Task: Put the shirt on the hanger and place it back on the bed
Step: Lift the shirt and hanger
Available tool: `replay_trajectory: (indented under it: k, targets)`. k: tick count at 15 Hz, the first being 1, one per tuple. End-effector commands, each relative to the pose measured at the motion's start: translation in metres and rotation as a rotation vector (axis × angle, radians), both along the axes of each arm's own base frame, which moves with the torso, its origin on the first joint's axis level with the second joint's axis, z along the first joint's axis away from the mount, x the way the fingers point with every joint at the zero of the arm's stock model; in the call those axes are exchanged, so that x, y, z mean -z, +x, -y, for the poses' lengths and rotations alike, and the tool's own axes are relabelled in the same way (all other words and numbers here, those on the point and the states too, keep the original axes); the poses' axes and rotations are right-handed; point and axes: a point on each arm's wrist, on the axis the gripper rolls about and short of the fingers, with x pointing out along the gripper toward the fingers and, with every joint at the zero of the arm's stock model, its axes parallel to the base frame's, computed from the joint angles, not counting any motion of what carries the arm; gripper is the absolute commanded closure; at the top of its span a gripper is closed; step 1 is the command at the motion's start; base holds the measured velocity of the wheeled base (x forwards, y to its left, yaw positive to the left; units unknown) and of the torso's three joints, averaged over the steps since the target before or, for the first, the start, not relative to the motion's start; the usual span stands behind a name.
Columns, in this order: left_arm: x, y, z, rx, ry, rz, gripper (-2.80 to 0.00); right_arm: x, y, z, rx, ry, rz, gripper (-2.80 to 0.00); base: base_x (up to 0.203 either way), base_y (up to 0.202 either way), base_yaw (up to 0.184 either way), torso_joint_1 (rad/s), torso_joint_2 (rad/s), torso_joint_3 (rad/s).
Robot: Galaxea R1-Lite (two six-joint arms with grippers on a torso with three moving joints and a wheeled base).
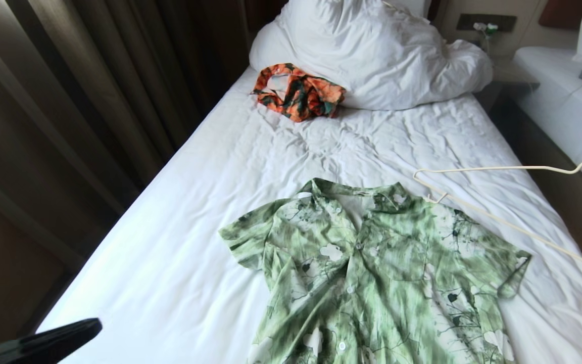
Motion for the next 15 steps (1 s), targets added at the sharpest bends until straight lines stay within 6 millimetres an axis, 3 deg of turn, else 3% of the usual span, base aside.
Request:
replay_trajectory:
  k: [1,4,9,15]
  targets:
    - [-0.008,0.057,0.018,0.116,-0.044,-0.172,0.00,0.005,0.006,0.006,-0.006,0.018,-0.014,0.00,0.000,0.000,0.000,0.000,0.00,0.000]
    - [-0.019,0.112,0.064,0.241,-0.121,-0.209,0.00,0.008,0.009,0.011,-0.001,0.028,-0.024,0.00,0.000,0.000,0.000,0.000,0.00,0.000]
    - [0.003,0.195,0.152,0.283,-0.091,-0.301,0.00,0.010,0.014,0.018,0.008,0.033,-0.030,0.00,0.000,0.000,0.000,0.000,0.00,0.000]
    - [0.032,0.262,0.228,0.266,-0.105,-0.194,0.00,0.015,0.020,0.029,0.023,0.046,-0.042,0.00,0.000,0.000,0.000,0.000,0.00,0.000]
